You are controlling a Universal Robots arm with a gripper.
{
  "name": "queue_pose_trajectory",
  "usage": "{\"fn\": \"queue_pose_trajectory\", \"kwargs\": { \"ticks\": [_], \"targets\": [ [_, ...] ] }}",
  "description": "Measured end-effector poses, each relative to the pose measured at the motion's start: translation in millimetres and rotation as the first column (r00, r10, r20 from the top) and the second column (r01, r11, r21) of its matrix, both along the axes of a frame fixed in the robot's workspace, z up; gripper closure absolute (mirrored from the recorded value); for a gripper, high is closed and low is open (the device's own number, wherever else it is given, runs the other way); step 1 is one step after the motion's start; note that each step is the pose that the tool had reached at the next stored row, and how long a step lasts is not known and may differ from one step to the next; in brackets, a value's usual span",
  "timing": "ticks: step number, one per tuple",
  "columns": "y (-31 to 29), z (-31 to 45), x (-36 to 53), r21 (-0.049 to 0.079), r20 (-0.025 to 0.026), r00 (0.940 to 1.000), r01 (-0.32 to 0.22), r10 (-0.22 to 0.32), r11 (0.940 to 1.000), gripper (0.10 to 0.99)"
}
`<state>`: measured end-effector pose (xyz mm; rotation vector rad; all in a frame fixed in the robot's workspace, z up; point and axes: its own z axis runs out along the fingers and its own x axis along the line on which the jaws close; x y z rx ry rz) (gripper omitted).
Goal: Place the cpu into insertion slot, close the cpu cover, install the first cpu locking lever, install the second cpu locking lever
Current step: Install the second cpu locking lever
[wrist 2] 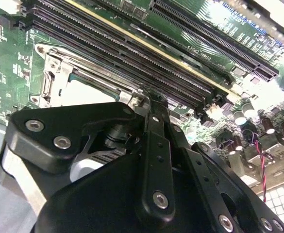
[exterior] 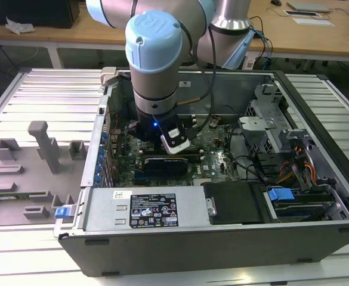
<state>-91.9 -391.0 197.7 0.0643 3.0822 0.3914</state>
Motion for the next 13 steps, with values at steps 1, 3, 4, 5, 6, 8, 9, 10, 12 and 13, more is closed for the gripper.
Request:
{"fn": "queue_pose_trajectory", "kwargs": {
  "ticks": [1, 3, 4, 5, 6, 8, 9, 10, 12, 13],
  "targets": [
    [0.0, -0.2, 0.0, 0.000, -0.0001, 1.0000, 0.000, 0.000, 1.0000, 0.980],
    [0.1, -0.3, 0.0, -0.001, 0.0000, 1.0000, 0.000, 0.000, 1.0000, 0.980],
    [0.0, -0.4, 0.0, -0.001, 0.0000, 1.0000, 0.000, 0.000, 1.0000, 0.980],
    [0.1, -0.4, 0.0, -0.001, 0.0001, 1.0000, 0.000, 0.000, 1.0000, 0.980],
    [0.1, -0.4, 0.0, -0.001, 0.0001, 1.0000, 0.000, 0.000, 1.0000, 0.980],
    [0.2, 3.2, 0.1, 0.000, 0.0004, 1.0000, 0.000, 0.000, 1.0000, 0.980],
    [0.1, 6.1, 0.0, -0.001, 0.0004, 1.0000, 0.000, 0.000, 1.0000, 0.980],
    [0.1, 8.7, 0.0, -0.001, 0.0006, 1.0000, 0.000, 0.000, 1.0000, 0.980],
    [0.1, 14.3, 0.0, -0.001, 0.0008, 1.0000, 0.000, 0.000, 1.0000, 0.980],
    [0.1, 18.6, 0.0, -0.001, 0.0009, 1.0000, 0.000, 0.000, 1.0000, 0.980]
  ]
}}
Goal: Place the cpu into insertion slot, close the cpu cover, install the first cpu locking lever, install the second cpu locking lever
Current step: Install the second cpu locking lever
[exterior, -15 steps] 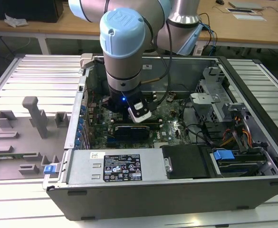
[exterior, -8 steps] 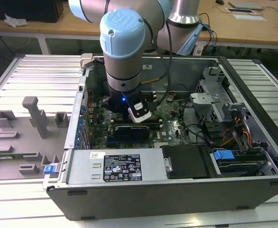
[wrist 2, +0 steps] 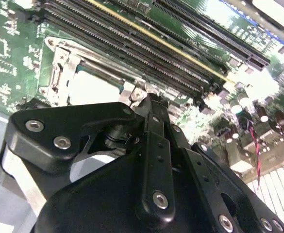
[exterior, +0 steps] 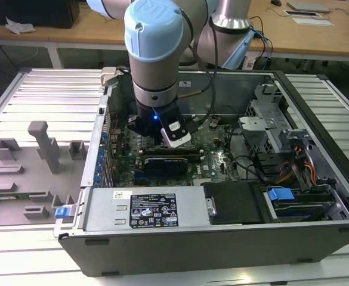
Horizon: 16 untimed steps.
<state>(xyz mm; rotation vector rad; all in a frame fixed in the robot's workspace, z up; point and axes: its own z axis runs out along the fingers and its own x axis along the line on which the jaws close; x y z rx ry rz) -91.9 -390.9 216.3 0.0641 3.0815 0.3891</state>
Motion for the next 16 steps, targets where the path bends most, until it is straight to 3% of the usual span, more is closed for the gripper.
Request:
{"fn": "queue_pose_trajectory", "kwargs": {
  "ticks": [1, 2, 3, 4, 5, 9, 11, 14, 15, 16],
  "targets": [
    [0.0, 4.7, 0.0, -0.002, 0.0001, 1.0000, 0.000, 0.000, 1.0000, 0.980],
    [0.1, 9.6, 0.1, -0.014, 0.0002, 1.0000, 0.001, -0.001, 0.9999, 0.980],
    [0.0, 11.6, 0.7, -0.045, 0.0000, 1.0000, 0.003, -0.003, 0.9990, 0.980],
    [0.0, 12.1, 1.3, -0.066, 0.0003, 1.0000, 0.004, -0.004, 0.9978, 0.980],
    [0.0, 12.2, 1.8, -0.072, 0.0003, 1.0000, 0.005, -0.005, 0.9974, 0.980],
    [0.0, 12.2, 11.6, -0.072, 0.0001, 1.0000, 0.009, -0.009, 0.9974, 0.980],
    [0.0, 12.2, 24.6, -0.072, 0.0002, 1.0000, 0.009, -0.009, 0.9974, 0.980],
    [0.4, 12.2, 37.0, -0.072, 0.0002, 1.0000, 0.009, -0.009, 0.9973, 0.980],
    [4.3, 12.2, 40.0, -0.073, 0.0002, 1.0000, 0.010, -0.010, 0.9973, 0.980],
    [12.3, 12.2, 40.8, -0.076, 0.0001, 1.0000, 0.009, -0.009, 0.9971, 0.980]
  ]
}}
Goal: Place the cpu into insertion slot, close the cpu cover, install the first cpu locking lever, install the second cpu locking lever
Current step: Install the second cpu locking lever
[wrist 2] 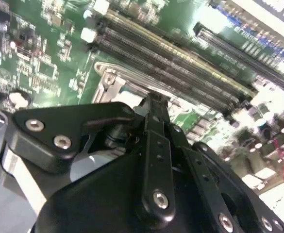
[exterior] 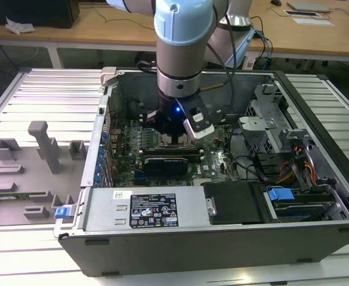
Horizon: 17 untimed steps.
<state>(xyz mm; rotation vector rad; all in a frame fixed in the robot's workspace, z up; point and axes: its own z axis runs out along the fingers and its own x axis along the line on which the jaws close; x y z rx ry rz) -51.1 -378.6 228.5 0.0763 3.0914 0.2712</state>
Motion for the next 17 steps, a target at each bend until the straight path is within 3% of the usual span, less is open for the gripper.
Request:
{"fn": "queue_pose_trajectory", "kwargs": {
  "ticks": [3, 6, 9, 17],
  "targets": [
    [12.0, 0.0, 0.3, -0.007, 0.0000, 1.0000, 0.000, 0.000, 1.0000, 0.980],
    [20.4, 0.0, 3.8, -0.010, -0.0001, 1.0000, -0.002, 0.002, 0.9999, 0.980],
    [23.7, 0.0, 5.6, -0.011, -0.0001, 1.0000, -0.006, 0.006, 0.9999, 0.980],
    [23.9, 0.0, 5.6, -0.012, -0.0001, 1.0000, -0.006, 0.006, 0.9999, 0.980]
  ]
}}
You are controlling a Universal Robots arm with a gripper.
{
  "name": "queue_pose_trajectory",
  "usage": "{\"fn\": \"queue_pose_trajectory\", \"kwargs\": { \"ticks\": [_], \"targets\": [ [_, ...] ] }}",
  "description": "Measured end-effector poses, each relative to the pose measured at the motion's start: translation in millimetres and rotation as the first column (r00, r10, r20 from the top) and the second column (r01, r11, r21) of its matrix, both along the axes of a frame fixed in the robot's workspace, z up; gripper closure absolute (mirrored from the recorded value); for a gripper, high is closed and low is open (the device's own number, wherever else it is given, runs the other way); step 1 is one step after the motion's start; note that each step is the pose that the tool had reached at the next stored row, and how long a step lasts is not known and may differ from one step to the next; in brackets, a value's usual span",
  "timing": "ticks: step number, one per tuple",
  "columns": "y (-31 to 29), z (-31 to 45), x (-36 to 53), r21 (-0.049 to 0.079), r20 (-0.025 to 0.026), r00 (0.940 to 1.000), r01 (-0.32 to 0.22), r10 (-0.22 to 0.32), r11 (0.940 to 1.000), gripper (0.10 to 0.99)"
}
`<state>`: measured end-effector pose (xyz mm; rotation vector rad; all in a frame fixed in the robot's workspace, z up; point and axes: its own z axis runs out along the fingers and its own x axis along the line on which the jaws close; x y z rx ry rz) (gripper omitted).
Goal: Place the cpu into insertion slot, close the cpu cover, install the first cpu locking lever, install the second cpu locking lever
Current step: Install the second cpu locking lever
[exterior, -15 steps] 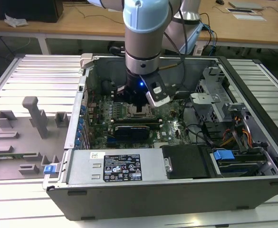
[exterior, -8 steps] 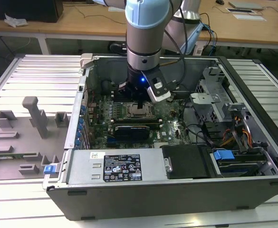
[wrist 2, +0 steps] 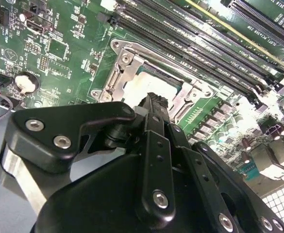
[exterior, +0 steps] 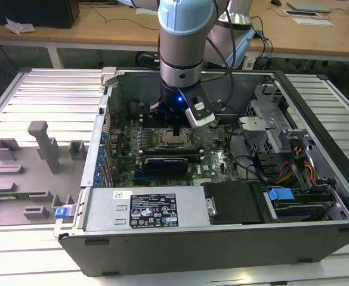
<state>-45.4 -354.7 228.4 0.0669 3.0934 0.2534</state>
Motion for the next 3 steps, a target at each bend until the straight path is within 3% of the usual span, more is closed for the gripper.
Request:
{"fn": "queue_pose_trajectory", "kwargs": {
  "ticks": [3],
  "targets": [
    [0.0, 0.0, 0.0, 0.000, 0.0000, 1.0000, 0.000, 0.000, 1.0000, 0.980]
  ]
}}
